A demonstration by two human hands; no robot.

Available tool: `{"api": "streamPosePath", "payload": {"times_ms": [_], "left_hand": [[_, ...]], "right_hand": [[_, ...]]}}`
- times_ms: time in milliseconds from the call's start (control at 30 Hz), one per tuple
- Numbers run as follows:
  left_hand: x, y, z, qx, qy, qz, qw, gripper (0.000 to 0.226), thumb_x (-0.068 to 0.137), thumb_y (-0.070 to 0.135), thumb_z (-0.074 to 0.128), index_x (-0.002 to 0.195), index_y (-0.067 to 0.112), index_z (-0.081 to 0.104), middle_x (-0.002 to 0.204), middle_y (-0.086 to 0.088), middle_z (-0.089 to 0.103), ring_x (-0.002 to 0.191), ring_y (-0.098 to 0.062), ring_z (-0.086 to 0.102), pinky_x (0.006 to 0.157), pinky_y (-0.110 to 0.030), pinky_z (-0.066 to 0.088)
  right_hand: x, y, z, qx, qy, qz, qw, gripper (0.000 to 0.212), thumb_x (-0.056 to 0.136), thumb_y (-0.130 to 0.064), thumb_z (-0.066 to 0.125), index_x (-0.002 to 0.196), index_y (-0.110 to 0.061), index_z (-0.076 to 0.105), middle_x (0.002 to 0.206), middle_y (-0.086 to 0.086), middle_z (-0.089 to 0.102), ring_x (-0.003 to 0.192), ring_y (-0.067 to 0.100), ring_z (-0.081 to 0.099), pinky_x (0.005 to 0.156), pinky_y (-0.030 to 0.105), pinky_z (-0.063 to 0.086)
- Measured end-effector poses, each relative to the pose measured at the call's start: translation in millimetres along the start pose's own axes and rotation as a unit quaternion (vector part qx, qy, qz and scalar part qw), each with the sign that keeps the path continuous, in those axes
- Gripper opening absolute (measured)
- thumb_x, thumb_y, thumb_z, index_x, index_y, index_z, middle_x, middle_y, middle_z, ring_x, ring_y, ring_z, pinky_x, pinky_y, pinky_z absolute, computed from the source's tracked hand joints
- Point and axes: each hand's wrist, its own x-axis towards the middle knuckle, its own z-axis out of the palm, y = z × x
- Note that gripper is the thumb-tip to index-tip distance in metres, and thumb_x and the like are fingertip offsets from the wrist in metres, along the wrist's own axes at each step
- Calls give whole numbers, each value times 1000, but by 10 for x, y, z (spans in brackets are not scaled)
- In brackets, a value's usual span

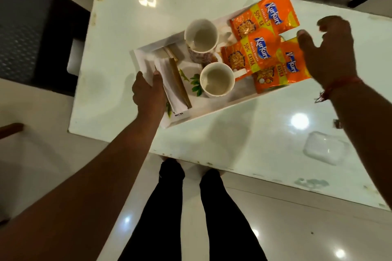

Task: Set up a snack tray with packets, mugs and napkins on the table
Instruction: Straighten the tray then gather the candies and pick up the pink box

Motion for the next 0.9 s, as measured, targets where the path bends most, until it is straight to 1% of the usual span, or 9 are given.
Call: {"api": "streamPosePath", "payload": {"times_ms": [133, 233, 333, 367, 433, 500, 600, 733, 900], "left_hand": [[-6, -46, 41, -44, 10, -37, 998, 64, 98, 57, 31, 152, 24, 24, 158, -9, 25, 142, -33, 30, 114, -51, 27], [7, -64, 37, -73, 12, -42, 996, 65, 98, 60, 27, 152, 24, 25, 159, -8, 24, 142, -30, 30, 111, -43, 26], [54, -71, 16, -99, 14, -53, 994, 64, 98, 60, 24, 149, 22, 33, 156, -7, 31, 140, -26, 34, 103, -30, 24], [76, -70, 2, -111, 10, -66, 992, 64, 98, 60, 23, 147, 21, 36, 155, -7, 34, 138, -26, 37, 107, -31, 24], [125, -68, -39, -130, -6, -95, 987, 66, 97, 61, 21, 143, 19, 43, 150, -10, 42, 135, -28, 43, 115, -43, 29], [155, -67, -80, -137, -19, -111, 984, 71, 96, 63, 20, 141, 15, 45, 149, -14, 44, 136, -31, 43, 114, -50, 33], [170, -58, -117, -134, -9, -127, 983, 73, 94, 66, 19, 143, 17, 44, 151, -11, 41, 140, -27, 38, 115, -48, 30], [168, -41, -128, -145, -11, -132, 981, 73, 94, 67, 20, 142, 19, 45, 151, -9, 43, 139, -27, 40, 115, -47, 31], [183, -13, -130, -189, -8, -156, 970, 71, 95, 66, 23, 141, 18, 47, 144, -8, 51, 132, -24, 47, 110, -47, 38]], "right_hand": [[323, 54, 31, 47, -72, 119, 989, 74, 90, -73, 35, 126, -11, 53, 128, 13, 60, 118, 31, 56, 98, 34, 39], [516, 33, 14, 157, -163, 212, 951, 91, 78, -87, 23, 130, -18, 54, 127, 9, 63, 116, 29, 59, 104, 47, 42], [635, 41, 2, 236, -208, 277, 908, 98, 69, -93, 24, 130, -22, 55, 127, 7, 63, 110, 25, 62, 99, 48, 44], [663, 54, 11, 246, -217, 284, 901, 96, 70, -92, 23, 127, -22, 57, 124, 8, 64, 106, 25, 64, 97, 48, 45], [706, 90, 41, 260, -230, 290, 892, 92, 75, -90, 19, 122, -21, 59, 115, 9, 68, 99, 26, 68, 94, 49, 45], [722, 113, 61, 265, -233, 297, 887, 90, 78, -87, 15, 119, -20, 60, 107, 9, 71, 97, 27, 71, 92, 49, 47], [703, 123, 70, 281, -234, 312, 877, 88, 79, -86, 14, 118, -20, 59, 103, 6, 73, 92, 25, 73, 85, 46, 50], [695, 102, 73, 307, -238, 322, 863, 91, 80, -86, 13, 124, -20, 57, 106, 5, 75, 93, 24, 75, 77, 44, 53], [695, 109, 66, 323, -241, 336, 851, 92, 80, -85, 10, 128, -21, 55, 111, 3, 73, 97, 24, 73, 85, 46, 52]]}}
